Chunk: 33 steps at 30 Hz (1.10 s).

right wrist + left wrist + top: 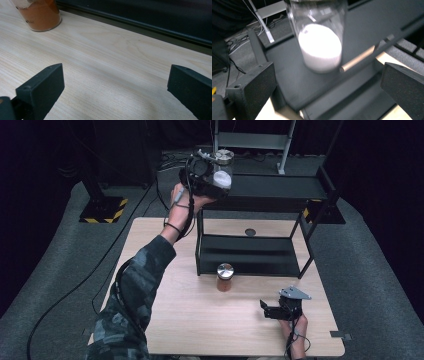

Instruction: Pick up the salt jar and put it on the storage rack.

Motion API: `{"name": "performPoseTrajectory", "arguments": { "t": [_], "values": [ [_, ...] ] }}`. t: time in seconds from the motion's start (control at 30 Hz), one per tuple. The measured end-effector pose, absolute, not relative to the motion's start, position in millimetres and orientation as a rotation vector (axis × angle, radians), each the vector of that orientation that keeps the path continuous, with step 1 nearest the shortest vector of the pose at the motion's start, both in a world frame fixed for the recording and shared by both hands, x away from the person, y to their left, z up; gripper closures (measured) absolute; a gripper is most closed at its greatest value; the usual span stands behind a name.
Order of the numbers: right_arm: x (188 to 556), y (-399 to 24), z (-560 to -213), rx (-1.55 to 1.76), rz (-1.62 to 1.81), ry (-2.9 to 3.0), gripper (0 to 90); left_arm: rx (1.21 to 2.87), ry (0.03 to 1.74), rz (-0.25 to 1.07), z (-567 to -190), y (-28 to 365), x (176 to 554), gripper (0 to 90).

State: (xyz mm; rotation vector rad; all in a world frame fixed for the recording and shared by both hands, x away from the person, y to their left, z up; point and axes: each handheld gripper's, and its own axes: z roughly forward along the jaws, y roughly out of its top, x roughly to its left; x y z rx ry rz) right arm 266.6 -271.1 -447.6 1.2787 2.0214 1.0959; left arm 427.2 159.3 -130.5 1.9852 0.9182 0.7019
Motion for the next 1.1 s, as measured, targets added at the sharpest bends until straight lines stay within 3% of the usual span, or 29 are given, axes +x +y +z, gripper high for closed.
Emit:
{"name": "performPoseTrajectory", "arguments": {
  "t": [0.4,0.63,1.1],
  "values": [
    [267,-270,-447,1.277,1.084,2.024,0.0,1.995,0.787,0.844,-177,182,354,0.0],
    [267,-269,-447,1.276,1.078,2.026,0.0,2.045,0.816,0.859,-230,195,331,0.0],
    [267,-268,-446,1.276,1.071,2.030,0.0,2.124,1.031,0.663,-353,230,319,0.0]
  ]
}}
